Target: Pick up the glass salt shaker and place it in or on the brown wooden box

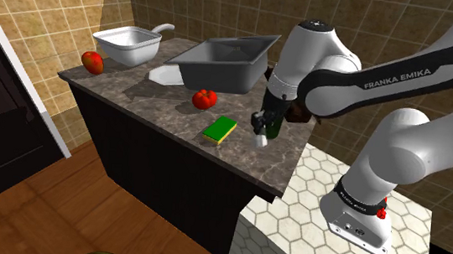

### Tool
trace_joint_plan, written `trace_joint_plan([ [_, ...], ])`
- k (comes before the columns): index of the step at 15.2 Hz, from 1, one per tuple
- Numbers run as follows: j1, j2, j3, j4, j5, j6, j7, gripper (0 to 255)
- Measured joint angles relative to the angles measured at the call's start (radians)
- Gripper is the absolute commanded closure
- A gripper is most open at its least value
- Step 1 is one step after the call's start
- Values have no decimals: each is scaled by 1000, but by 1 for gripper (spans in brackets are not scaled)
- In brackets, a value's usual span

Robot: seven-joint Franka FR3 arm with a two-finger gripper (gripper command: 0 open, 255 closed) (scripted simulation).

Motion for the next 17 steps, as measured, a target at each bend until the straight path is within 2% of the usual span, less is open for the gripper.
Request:
trace_joint_plan([
  [17, -12, -112, -57, 175, -36, -284, -25, 255],
])
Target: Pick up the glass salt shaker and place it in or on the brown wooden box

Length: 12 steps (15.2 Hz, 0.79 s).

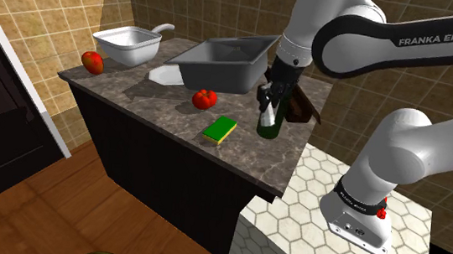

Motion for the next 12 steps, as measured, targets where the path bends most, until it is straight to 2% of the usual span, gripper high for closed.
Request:
trace_joint_plan([
  [8, -9, -11, -19, 97, -16, -108, -7, 255],
  [12, -47, -4, -91, 106, -58, -109, -80, 255],
])
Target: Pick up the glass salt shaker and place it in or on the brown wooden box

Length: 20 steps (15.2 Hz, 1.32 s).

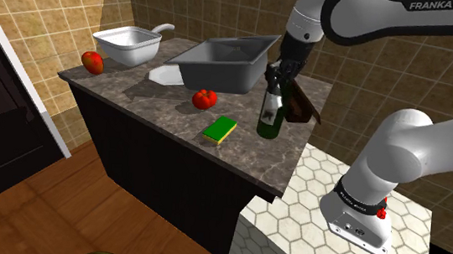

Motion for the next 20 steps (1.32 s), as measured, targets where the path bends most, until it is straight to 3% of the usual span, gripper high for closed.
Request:
trace_joint_plan([
  [7, -90, 79, -164, 22, -96, 62, -174, 255],
  [14, -156, 222, -317, 122, -164, 112, -340, 255],
  [20, -185, 374, -444, 252, -182, 142, -484, 255],
])
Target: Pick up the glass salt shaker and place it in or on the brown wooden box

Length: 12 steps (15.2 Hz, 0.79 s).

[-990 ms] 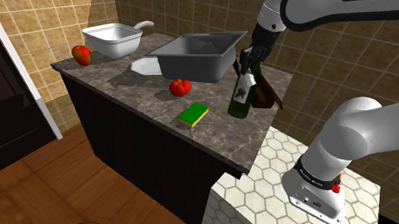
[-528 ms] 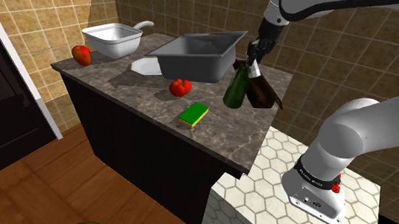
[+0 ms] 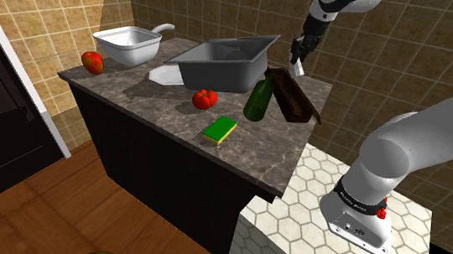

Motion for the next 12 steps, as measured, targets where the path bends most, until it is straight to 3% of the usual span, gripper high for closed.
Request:
trace_joint_plan([
  [12, -5, 338, -205, 312, 104, 21, -275, 255],
])
